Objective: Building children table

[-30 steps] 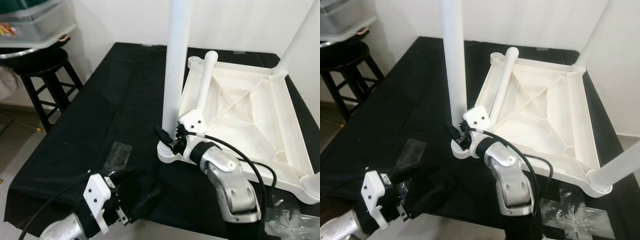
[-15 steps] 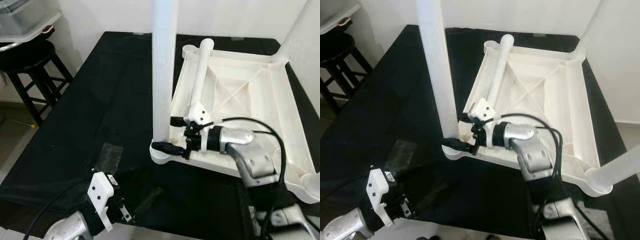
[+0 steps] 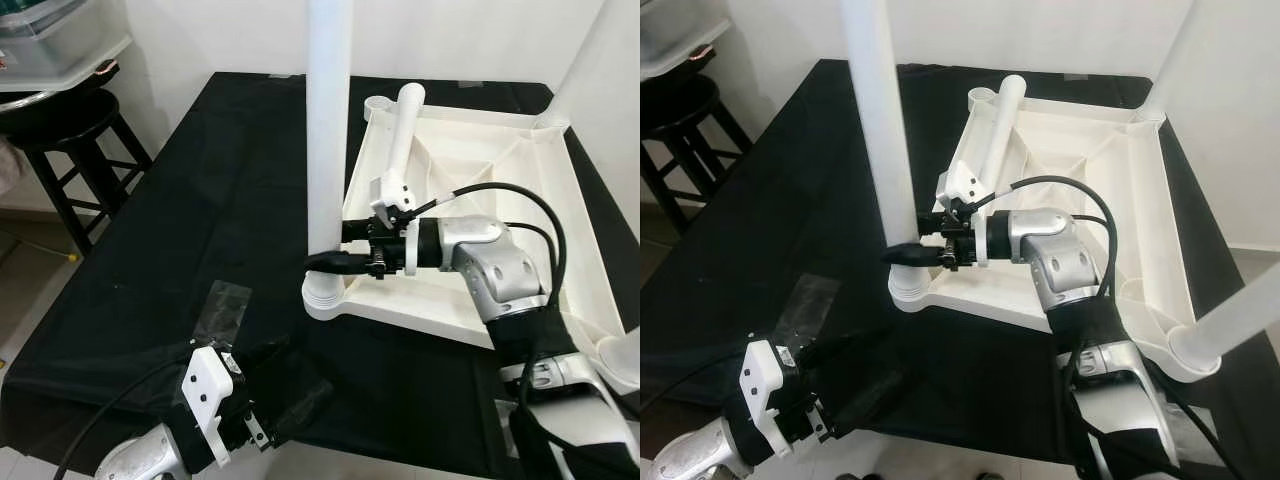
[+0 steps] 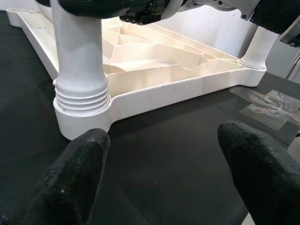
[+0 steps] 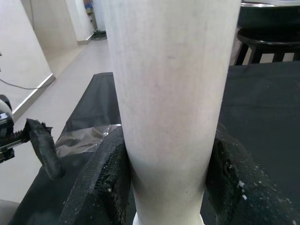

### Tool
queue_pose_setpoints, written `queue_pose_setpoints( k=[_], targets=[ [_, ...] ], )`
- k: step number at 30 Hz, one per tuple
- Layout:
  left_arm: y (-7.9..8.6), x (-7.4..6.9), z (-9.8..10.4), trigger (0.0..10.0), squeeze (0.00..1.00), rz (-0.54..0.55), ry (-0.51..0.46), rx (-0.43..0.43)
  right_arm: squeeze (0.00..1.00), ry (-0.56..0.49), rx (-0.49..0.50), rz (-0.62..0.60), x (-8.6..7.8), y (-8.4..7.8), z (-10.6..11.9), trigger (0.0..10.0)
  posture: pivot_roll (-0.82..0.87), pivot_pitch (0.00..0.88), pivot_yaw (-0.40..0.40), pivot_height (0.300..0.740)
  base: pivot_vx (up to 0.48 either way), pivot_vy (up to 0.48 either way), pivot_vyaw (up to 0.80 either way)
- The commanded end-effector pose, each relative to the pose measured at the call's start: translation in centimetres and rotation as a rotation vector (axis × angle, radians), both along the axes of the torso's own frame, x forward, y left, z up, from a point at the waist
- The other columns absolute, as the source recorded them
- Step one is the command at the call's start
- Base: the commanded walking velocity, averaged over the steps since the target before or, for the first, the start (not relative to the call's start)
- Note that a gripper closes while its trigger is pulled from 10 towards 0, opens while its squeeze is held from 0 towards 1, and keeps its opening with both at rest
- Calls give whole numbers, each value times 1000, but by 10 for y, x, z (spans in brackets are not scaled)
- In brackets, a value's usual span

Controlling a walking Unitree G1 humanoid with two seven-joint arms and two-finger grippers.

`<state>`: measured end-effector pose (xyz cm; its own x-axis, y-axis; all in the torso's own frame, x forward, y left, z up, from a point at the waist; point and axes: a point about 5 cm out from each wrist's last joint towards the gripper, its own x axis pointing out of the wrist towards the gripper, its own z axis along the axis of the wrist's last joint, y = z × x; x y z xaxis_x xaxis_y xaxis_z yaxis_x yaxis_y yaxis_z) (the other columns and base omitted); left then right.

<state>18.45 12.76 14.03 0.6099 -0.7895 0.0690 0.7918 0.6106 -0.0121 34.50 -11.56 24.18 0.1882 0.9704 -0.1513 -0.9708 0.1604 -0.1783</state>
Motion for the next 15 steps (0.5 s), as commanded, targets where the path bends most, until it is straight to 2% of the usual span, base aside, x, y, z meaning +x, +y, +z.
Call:
queue_pose_setpoints(
  k=[1, 2, 3, 4, 5, 6, 7, 8, 9, 10, 12, 15],
  targets=[
    [1, -2, -4, 10000, 0, 2, 30, 0, 0, 27, -37, -31, 0, 0, -16, 0, 12, 205, -5, 740, 0, 0, 0],
    [1, -3, -4, 10000, 0, 2, 31, -2, 0, 28, -50, -155, 0, 0, -27, 0, 9, 208, -7, 740, 0, 0, 0],
    [1, -3, -4, 10000, 0, 2, 31, -2, 0, 28, -50, -155, 0, 0, -27, 0, 9, 208, -7, 740, 0, 0, 0],
    [1, -3, -4, 10000, 0, 2, 32, -3, 0, 27, -58, -239, 0, -1, -34, 0, 5, 213, -9, 740, 0, 0, 0],
    [1, -3, -4, 10000, 0, 2, 32, -3, 0, 27, -58, -239, 0, -1, -34, 0, 5, 213, -9, 740, 0, 0, 0],
    [2, -3, -4, 10000, 0, 3, 32, -3, 0, 43, 3, -599, 3, 5, -53, 0, 0, 220, -7, 740, 0, 0, 0],
    [3, -3, -3, 10000, 0, 4, 32, -4, 0, 125, 8, -814, -18, 12, -82, 0, -9, 225, 1, 740, 0, 0, 0],
    [3, -3, -3, 10000, 0, 4, 32, -4, 0, 125, 8, -814, -18, 12, -82, 0, -9, 225, 1, 740, 0, 0, 0],
    [4, -2, -2, 10000, 0, 4, 31, -4, 0, 188, 7, -953, -35, 13, -97, 0, -7, 231, 4, 740, 0, 0, 0],
    [5, -2, -2, 10000, 0, 3, 32, -4, 0, 167, -38, -962, -54, 23, -104, 0, -16, 225, 12, 740, 0, 0, 0],
    [5, -2, -2, 10000, 0, 3, 32, -4, 0, 167, -38, -962, -54, 23, -104, 0, -16, 225, 12, 740, 0, 0, 0],
    [4, 2, -3, 10000, 0, -3, 34, -3, 0, 102, -24, -939, -52, 28, -92, 0, -21, 210, 16, 740, 0, 0, 0]
  ],
)
